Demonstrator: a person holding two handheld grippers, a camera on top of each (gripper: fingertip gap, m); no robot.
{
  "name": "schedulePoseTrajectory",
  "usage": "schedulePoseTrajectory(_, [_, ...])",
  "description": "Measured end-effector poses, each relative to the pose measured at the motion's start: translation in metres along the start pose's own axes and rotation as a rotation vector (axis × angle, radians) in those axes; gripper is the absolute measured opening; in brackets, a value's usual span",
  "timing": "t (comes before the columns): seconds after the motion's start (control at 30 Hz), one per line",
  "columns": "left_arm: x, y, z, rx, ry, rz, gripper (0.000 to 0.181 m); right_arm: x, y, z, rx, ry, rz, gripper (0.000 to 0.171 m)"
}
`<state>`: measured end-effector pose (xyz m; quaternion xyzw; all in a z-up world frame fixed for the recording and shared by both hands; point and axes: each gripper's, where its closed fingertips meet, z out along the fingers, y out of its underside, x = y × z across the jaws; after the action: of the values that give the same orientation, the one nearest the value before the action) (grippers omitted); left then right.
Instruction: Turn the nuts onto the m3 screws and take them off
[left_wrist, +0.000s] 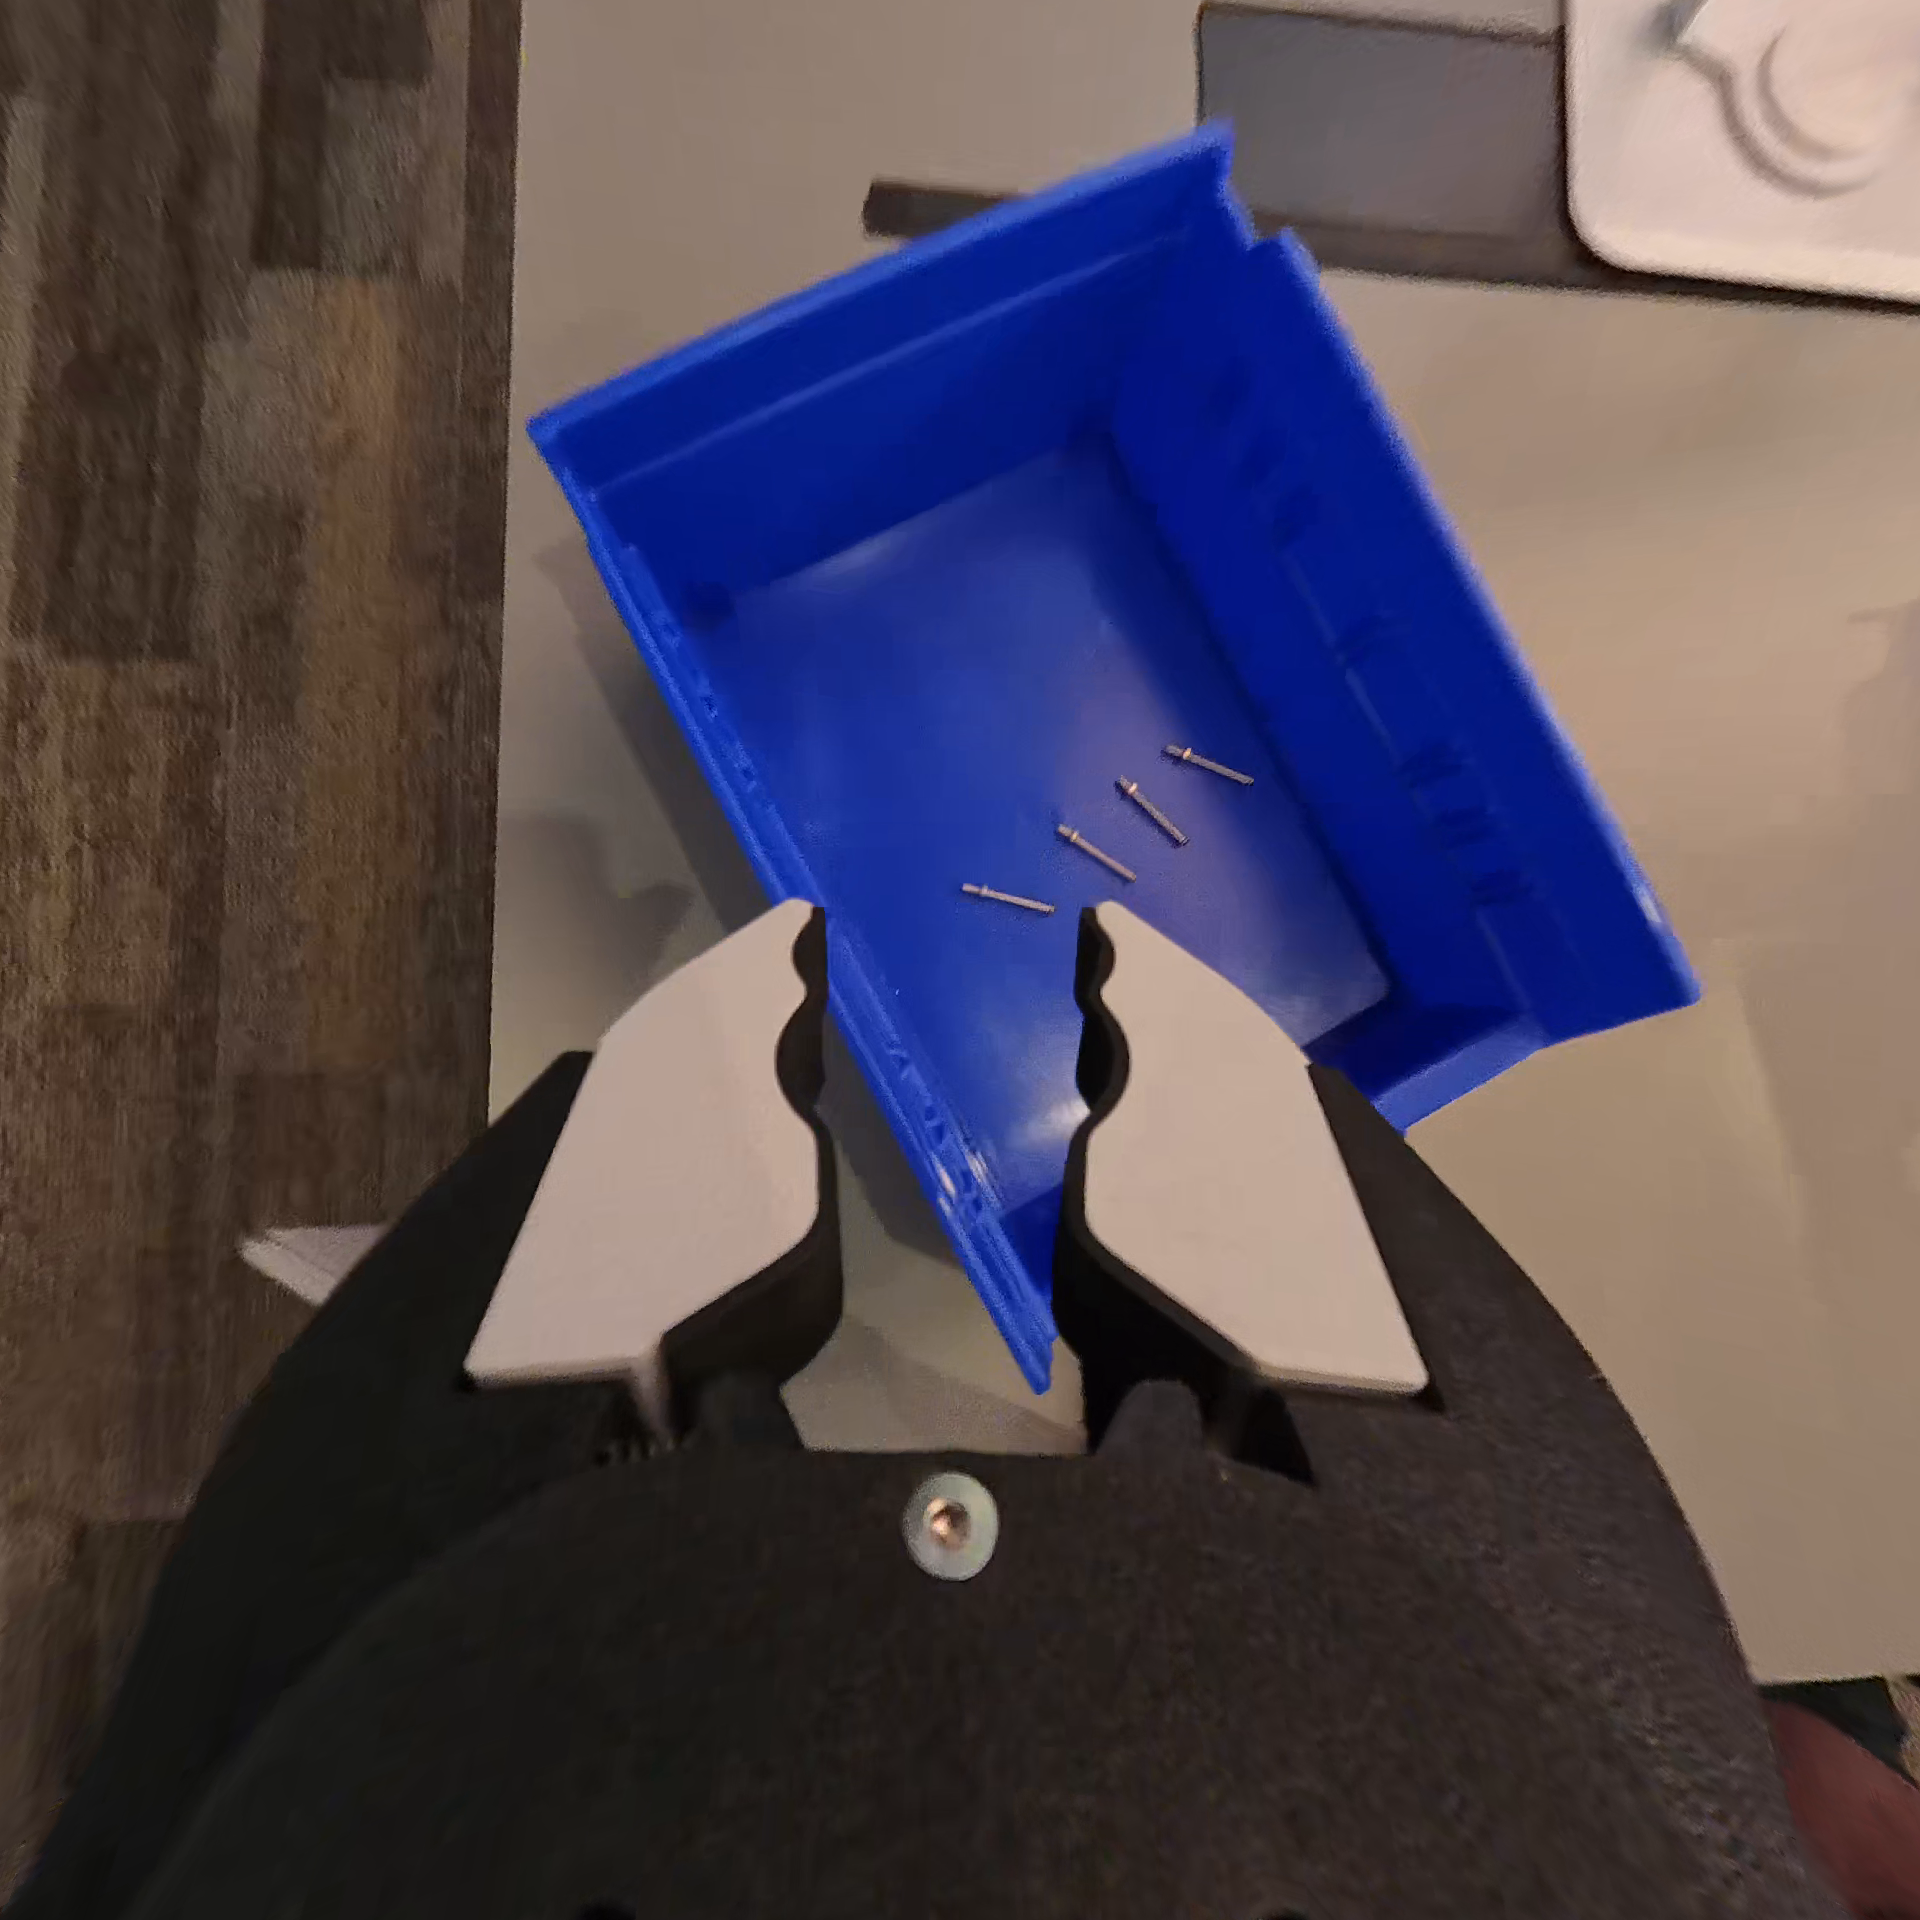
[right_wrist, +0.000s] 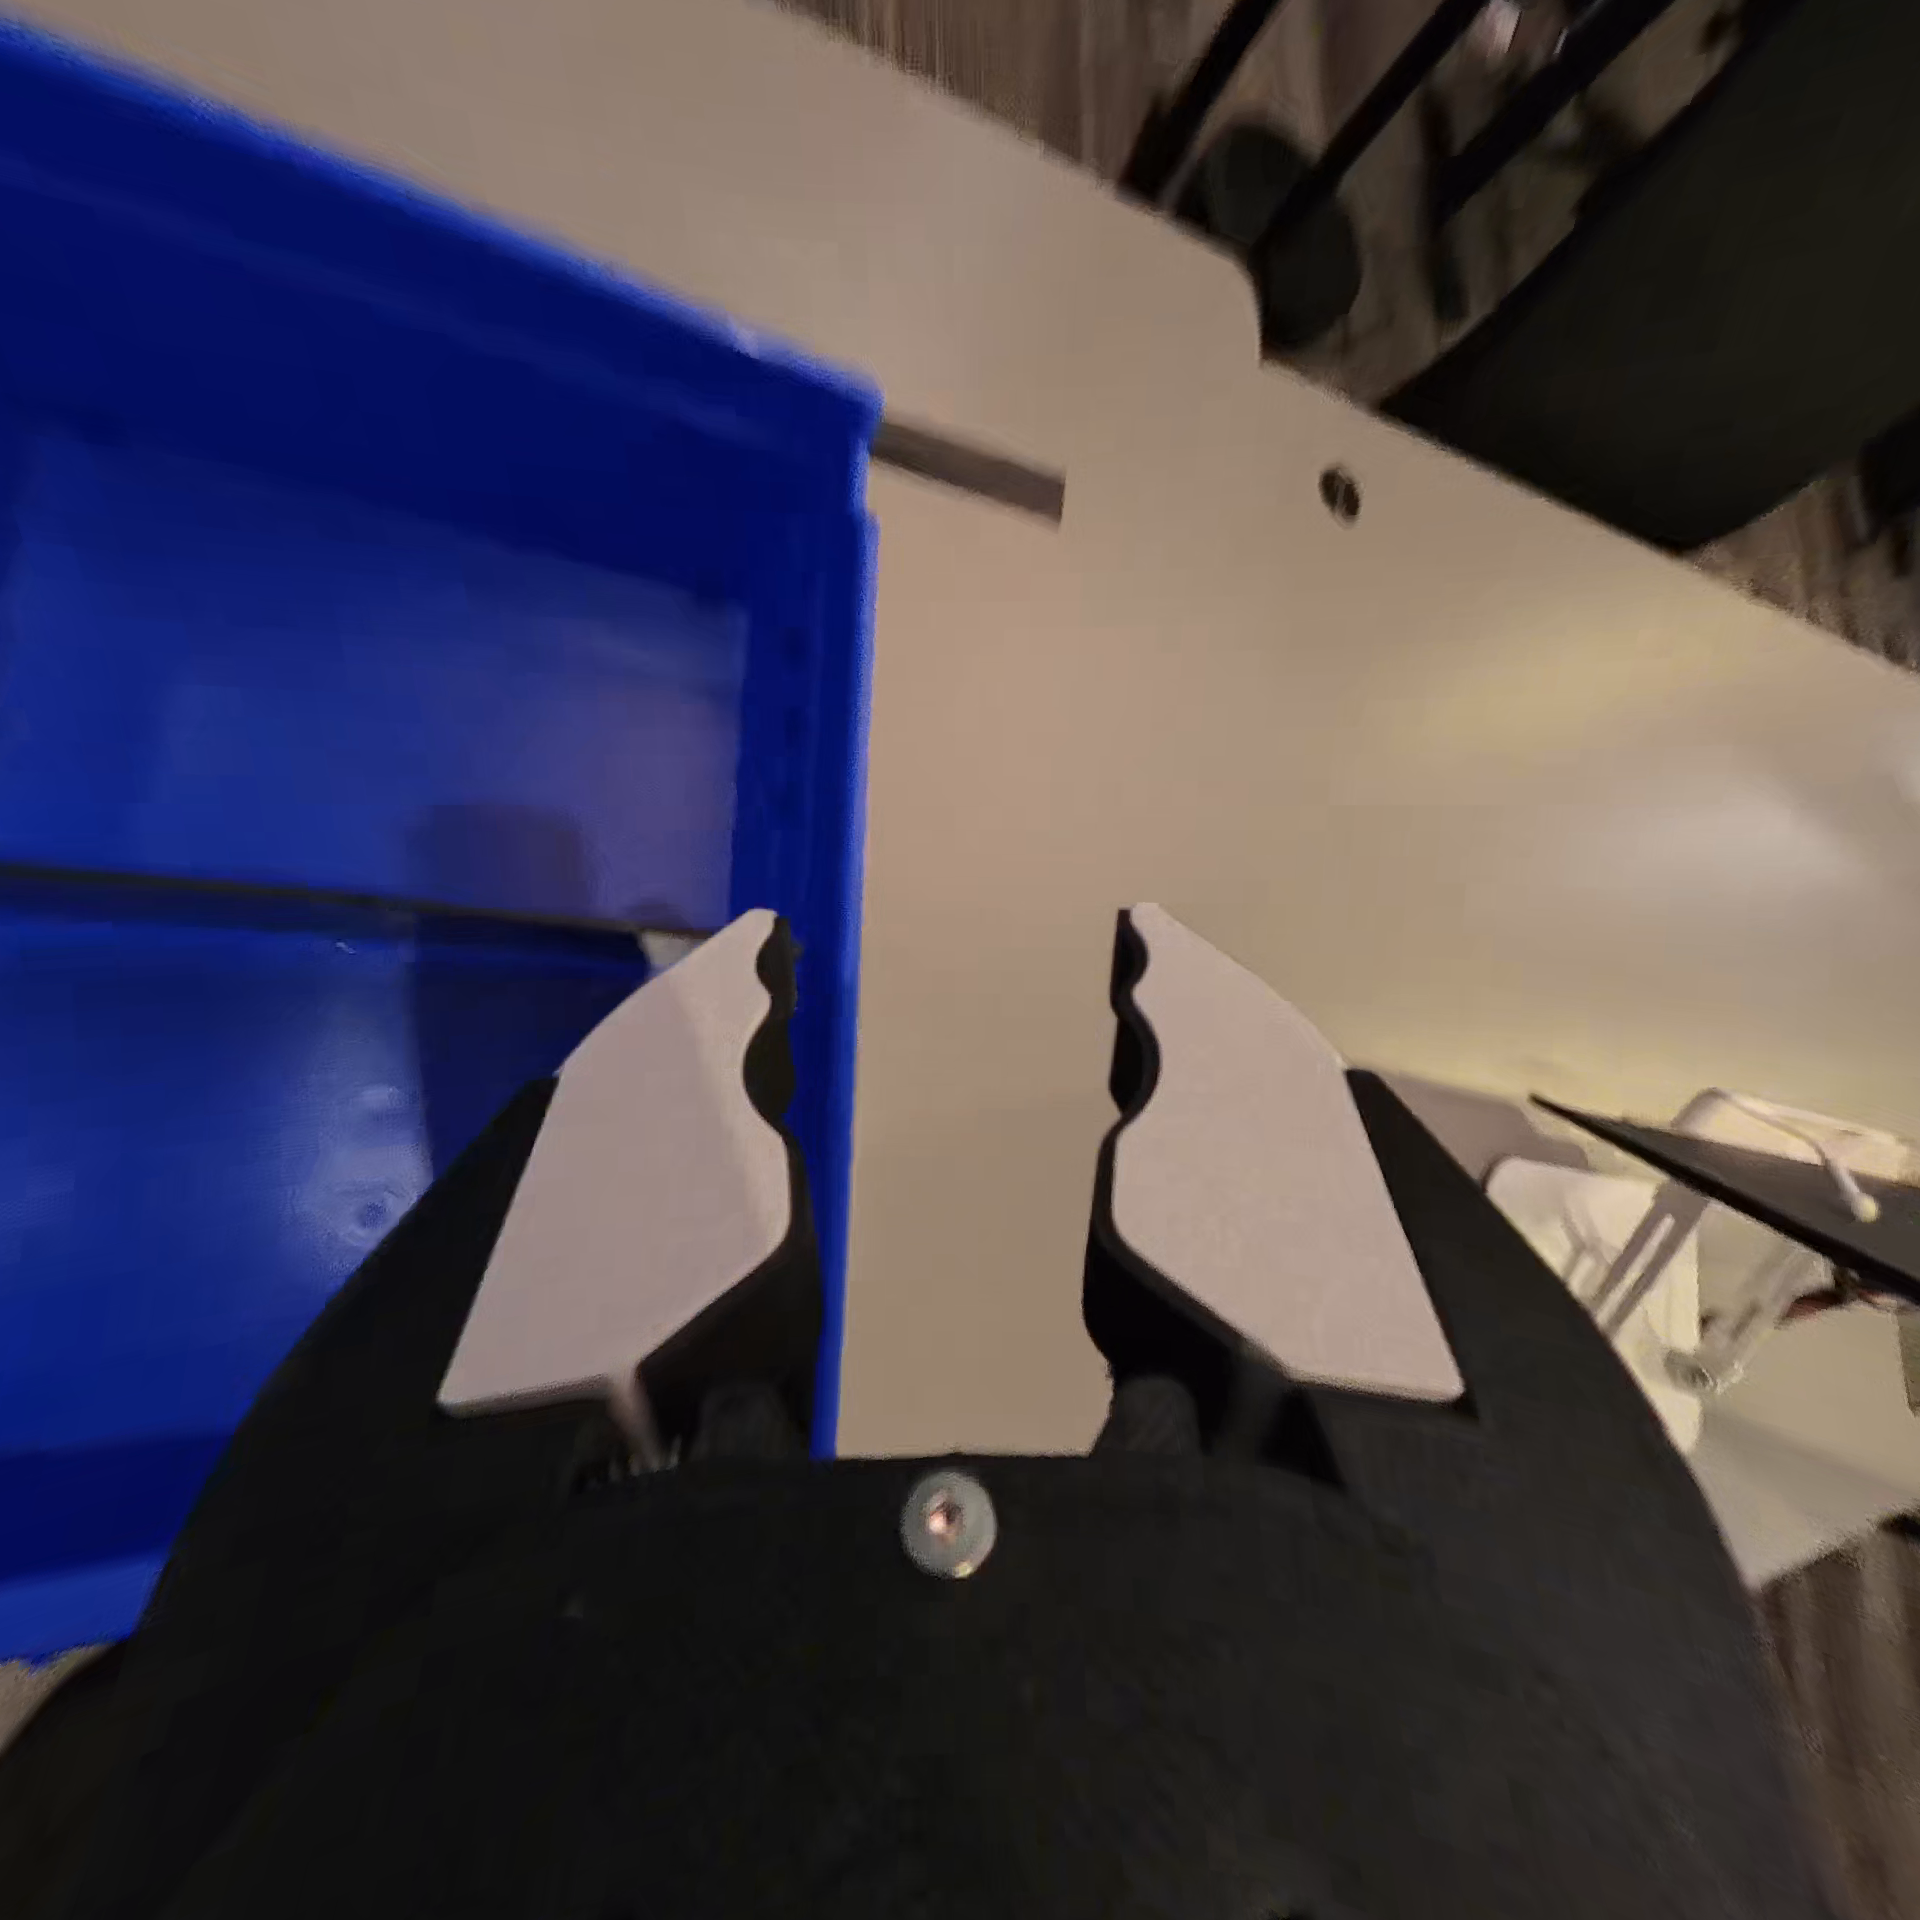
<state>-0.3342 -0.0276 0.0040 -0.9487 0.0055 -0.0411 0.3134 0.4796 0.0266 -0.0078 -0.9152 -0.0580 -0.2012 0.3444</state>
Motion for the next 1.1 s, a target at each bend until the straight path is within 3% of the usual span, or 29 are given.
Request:
schedulePoseTrajectory(0.23, [-0.022,0.025,0.042,-0.201,-0.020,-0.068,0.055,-0.036,-0.057,-0.058,0.240,-0.148,0.048,0.060])
schedulePoseTrajectory(0.43, [-0.029,0.054,0.072,-0.381,-0.001,-0.088,0.052,-0.065,-0.082,-0.093,0.366,-0.220,0.013,0.060])
schedulePoseTrajectory(0.57, [-0.025,0.075,0.087,-0.521,0.007,-0.047,0.033,-0.088,-0.093,-0.105,0.421,-0.310,0.005,0.060])
schedulePoseTrajectory(0.63, [-0.035,0.077,0.091,-0.557,-0.077,0.005,0.025,-0.097,-0.097,-0.108,0.432,-0.353,-0.008,0.060])
schedulePoseTrajectory(0.9, [-0.023,0.042,0.116,-0.451,-0.079,0.188,0.017,-0.120,-0.112,-0.106,0.472,-0.447,-0.041,0.060])
schedulePoseTrajectory(1.1, [-0.004,0.012,0.139,-0.363,-0.156,0.412,0.028,-0.136,-0.123,-0.097,0.501,-0.565,-0.012,0.060])
